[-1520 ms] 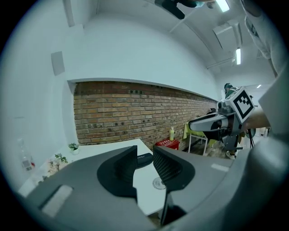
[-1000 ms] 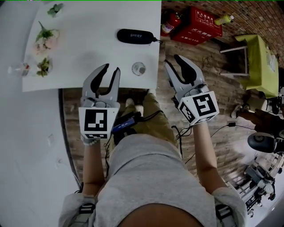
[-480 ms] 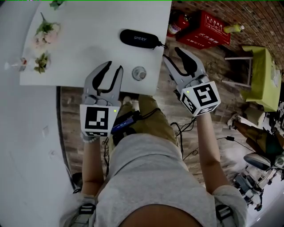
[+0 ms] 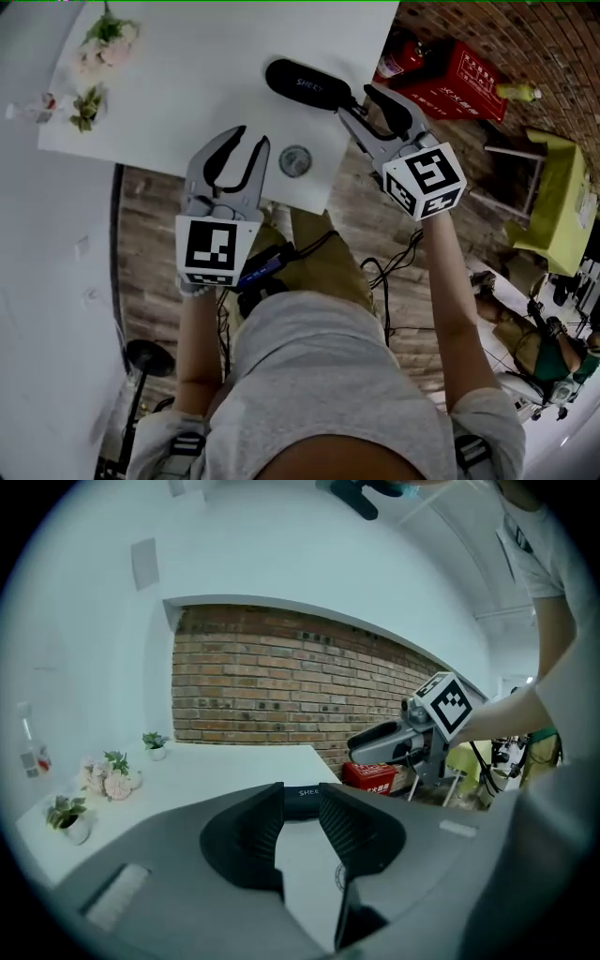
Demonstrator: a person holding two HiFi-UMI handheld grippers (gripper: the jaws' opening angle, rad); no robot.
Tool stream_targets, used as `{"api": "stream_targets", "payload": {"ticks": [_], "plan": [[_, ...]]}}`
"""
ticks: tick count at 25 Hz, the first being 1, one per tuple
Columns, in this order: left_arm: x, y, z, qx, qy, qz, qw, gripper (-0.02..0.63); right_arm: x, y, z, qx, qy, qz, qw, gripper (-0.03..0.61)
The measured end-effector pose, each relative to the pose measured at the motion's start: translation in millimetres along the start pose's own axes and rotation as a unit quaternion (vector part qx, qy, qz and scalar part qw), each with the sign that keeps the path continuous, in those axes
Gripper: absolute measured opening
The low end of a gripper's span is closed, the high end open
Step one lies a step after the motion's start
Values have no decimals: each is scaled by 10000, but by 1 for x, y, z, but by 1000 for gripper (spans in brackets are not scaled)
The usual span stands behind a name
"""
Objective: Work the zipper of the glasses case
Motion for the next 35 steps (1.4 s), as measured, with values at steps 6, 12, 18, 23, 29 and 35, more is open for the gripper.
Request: {"api": "stream_targets", "payload": {"ticks": [6, 12, 18, 23, 29, 35], "plan": [[-9, 9, -2, 169, -151, 92, 9997, 115, -1, 42, -14, 644, -321, 480, 9963, 233], [-13, 19, -11, 251, -251, 204, 9992, 115, -8, 74, -27, 1117, -439, 825, 9893, 250], [-20, 26, -16, 290, -349, 300, 9985, 115, -12, 101, -37, 1674, -377, 1175, 9781, 264], [-24, 37, -24, 222, -385, 374, 9983, 115, -12, 116, -44, 2078, -430, 1461, 9663, 264], [-25, 55, -37, -4, -380, 436, 9983, 115, -15, 128, -45, 2410, -534, 1708, 9539, 265], [-28, 70, -47, -4, -362, 625, 9974, 118, -18, 137, -45, 2760, -456, 1999, 9390, 267]]}}
Point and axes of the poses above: the fingertips, and each gripper's own axes: y forward along the fingers, z to its left, x out of its top, the point moved 9 cm from there along -y, backward along the fingers, and after that the axes turned 7 degrees about y, right-handed, at the moved point
